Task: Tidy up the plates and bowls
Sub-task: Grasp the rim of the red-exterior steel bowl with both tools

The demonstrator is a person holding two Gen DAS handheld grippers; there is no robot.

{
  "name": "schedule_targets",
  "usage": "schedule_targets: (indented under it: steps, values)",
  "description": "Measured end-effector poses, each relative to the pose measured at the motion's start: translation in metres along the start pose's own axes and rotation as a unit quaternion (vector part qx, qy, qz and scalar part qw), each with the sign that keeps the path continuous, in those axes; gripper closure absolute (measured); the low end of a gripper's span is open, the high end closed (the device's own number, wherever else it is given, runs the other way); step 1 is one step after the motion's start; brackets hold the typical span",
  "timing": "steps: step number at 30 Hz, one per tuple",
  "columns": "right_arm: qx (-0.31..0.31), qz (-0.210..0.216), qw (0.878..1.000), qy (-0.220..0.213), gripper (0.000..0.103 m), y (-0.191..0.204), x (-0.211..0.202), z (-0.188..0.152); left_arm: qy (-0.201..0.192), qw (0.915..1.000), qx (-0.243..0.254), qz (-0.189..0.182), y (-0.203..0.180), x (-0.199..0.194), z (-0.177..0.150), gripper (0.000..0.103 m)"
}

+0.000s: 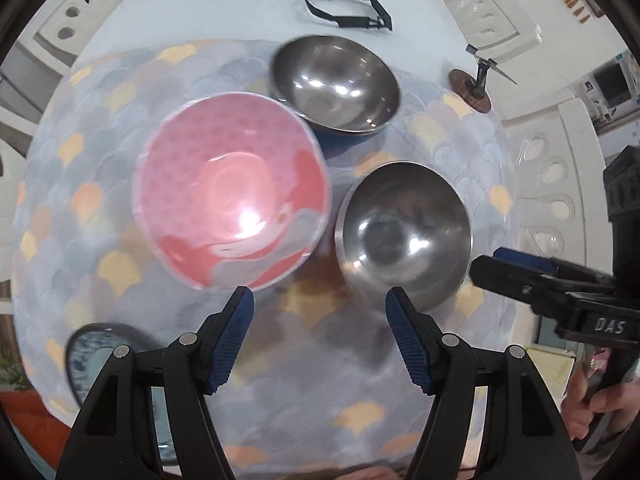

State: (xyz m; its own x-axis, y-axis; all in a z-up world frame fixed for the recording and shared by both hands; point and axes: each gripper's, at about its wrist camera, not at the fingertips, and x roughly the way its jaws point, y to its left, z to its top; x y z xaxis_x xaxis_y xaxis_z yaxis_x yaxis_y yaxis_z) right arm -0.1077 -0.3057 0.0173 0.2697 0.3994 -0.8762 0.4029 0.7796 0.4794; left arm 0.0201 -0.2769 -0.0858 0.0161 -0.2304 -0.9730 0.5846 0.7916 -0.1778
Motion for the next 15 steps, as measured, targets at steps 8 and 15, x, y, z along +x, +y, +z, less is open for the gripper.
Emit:
schedule_targets:
  steps: [8, 15]
  values:
    - [0.034, 0.022, 0.999, 0.025, 0.03, -0.042, 0.023, 0.013, 0.025, 0.9996, -0.01, 0.008, -0.027, 0.039, 0.005, 0.036]
    - [0.05, 0.036, 0.997, 0.034, 0.03, -0.05, 0.044, 0.02, 0.033, 0.9993, -0.015, 0.008, -0.03, 0.059, 0.01, 0.038]
